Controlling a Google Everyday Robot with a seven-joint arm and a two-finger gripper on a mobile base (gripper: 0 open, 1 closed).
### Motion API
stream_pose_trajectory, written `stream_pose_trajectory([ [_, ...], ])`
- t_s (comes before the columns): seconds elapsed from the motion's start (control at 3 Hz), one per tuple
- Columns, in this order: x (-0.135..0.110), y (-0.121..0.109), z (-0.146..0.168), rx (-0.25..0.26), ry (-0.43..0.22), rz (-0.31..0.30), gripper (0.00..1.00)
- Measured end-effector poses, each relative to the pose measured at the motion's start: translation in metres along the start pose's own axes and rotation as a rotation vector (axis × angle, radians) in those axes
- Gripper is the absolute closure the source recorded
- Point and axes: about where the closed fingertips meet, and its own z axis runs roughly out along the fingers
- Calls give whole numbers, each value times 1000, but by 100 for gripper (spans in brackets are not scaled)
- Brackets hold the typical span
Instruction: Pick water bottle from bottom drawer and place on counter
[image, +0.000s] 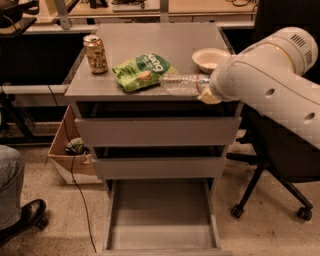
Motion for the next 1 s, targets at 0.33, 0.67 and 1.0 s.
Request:
stream_pose_trajectory([
  [0.33, 3, -25, 31, 4, 41, 1, 100],
  [0.67, 5, -45, 57, 13, 81, 2, 100],
  [1.0, 2, -62, 92, 18, 136, -13, 74],
])
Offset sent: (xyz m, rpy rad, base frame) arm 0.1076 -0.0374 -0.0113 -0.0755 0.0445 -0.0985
